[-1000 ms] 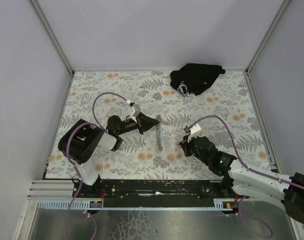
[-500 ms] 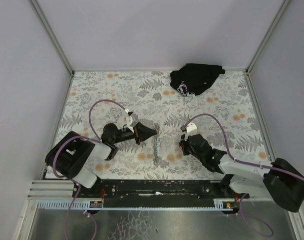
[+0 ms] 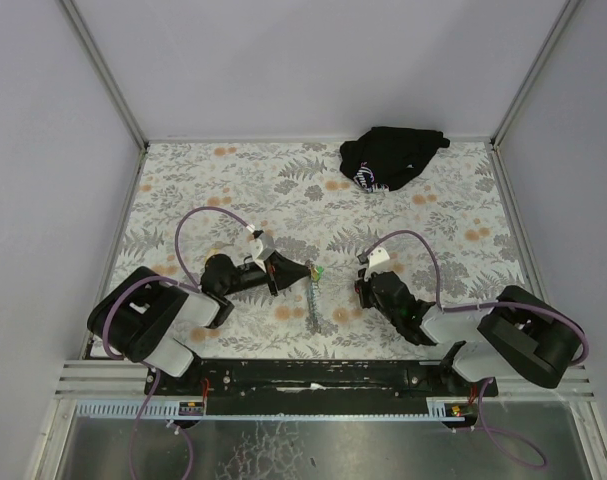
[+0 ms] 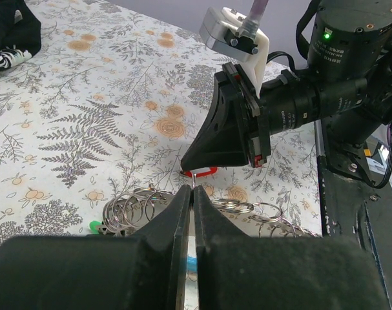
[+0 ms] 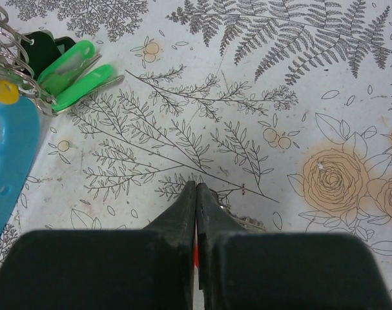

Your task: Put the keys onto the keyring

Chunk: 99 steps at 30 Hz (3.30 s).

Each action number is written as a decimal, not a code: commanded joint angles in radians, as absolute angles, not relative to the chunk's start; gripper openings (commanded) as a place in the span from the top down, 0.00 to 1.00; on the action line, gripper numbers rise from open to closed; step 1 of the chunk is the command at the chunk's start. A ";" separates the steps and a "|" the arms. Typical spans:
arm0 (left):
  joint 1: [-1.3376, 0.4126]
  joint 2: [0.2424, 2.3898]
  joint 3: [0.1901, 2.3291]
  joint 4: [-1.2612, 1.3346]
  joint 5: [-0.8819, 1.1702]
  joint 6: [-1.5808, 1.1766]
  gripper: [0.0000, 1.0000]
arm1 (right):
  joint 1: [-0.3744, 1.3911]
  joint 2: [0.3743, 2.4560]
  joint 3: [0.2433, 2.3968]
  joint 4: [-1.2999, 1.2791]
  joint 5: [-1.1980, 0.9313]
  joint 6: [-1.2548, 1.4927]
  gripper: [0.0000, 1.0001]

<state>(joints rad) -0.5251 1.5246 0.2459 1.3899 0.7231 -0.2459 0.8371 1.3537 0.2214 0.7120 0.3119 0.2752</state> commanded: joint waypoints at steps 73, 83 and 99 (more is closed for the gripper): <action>-0.559 1.460 0.290 1.329 0.727 -0.178 1.00 | 0.452 1.817 1.109 -0.594 -0.383 0.104 0.75; -0.561 1.463 0.293 1.323 0.728 -0.177 1.00 | 0.452 1.815 1.101 -0.596 -0.390 0.100 0.79; -0.566 1.459 0.293 1.321 0.742 -0.165 1.00 | 0.452 1.546 0.991 -0.488 -0.367 0.024 1.00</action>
